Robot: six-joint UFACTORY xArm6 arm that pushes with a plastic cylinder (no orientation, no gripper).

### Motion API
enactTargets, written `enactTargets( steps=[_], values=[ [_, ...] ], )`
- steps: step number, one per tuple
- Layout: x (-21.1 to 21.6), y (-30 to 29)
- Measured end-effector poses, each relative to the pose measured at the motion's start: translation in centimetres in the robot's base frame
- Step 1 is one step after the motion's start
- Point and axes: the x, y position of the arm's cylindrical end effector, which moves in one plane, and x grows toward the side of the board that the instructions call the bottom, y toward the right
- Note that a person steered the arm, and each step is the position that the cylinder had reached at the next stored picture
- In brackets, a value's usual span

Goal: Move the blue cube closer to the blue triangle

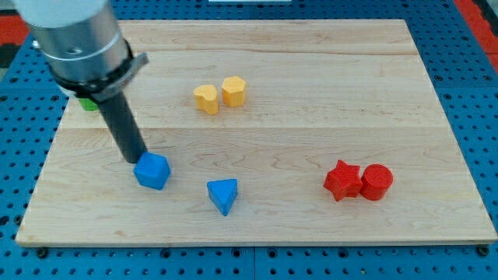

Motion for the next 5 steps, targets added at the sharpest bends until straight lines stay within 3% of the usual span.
enactTargets(
  steps=[2, 3, 4, 5],
  values=[
    [3.7, -0.8],
    [5.8, 5.3],
    [7.0, 5.2],
    [8.0, -1.2]
  ],
)
